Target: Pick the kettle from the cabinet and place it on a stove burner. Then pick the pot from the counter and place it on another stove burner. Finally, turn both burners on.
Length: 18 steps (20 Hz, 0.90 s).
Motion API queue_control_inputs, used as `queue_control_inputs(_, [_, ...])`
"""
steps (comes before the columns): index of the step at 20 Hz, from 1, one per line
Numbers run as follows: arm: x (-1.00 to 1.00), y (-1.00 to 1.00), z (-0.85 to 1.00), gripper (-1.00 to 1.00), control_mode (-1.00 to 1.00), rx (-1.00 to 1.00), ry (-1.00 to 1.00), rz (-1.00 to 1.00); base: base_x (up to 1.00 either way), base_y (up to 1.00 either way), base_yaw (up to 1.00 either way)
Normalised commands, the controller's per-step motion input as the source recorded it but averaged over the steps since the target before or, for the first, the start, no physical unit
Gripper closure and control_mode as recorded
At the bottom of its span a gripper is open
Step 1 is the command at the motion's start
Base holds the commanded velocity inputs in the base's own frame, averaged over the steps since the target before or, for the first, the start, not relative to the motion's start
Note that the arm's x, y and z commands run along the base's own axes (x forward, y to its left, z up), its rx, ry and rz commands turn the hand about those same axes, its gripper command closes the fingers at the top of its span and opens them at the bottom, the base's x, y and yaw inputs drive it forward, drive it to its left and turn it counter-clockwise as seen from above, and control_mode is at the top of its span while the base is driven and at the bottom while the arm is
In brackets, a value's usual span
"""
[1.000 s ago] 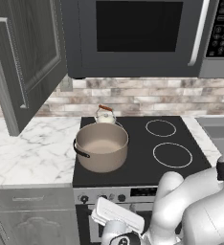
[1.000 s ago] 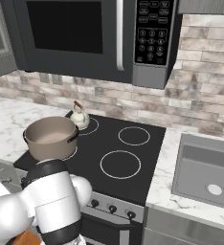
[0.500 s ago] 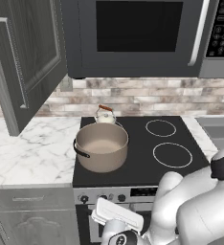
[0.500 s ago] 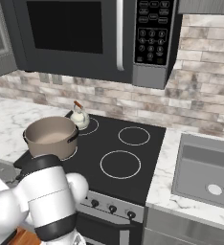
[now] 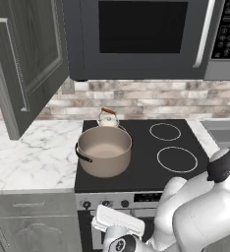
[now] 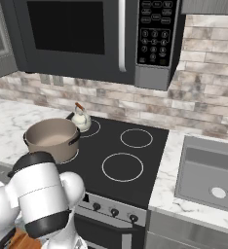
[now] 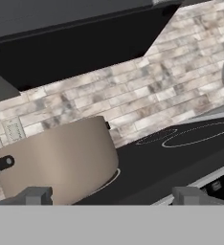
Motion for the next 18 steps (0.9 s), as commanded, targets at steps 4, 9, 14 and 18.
queue_control_inputs(4, [0.07,0.18,-0.13,-1.0,-1.0,-0.03,-0.01,0.0,0.0,0.0,0.0])
queue_control_inputs(9, [0.08,0.04,-0.14,-1.0,-1.0,-0.03,-0.01,0.0,0.0,0.0,0.0])
queue_control_inputs(14, [0.12,0.0,-0.18,-1.0,-1.0,-0.03,0.0,0.0,0.0,0.0,0.0])
queue_control_inputs(18, [0.11,0.0,-0.18,-1.0,-1.0,-0.03,0.0,0.0,0.0,0.0,0.0])
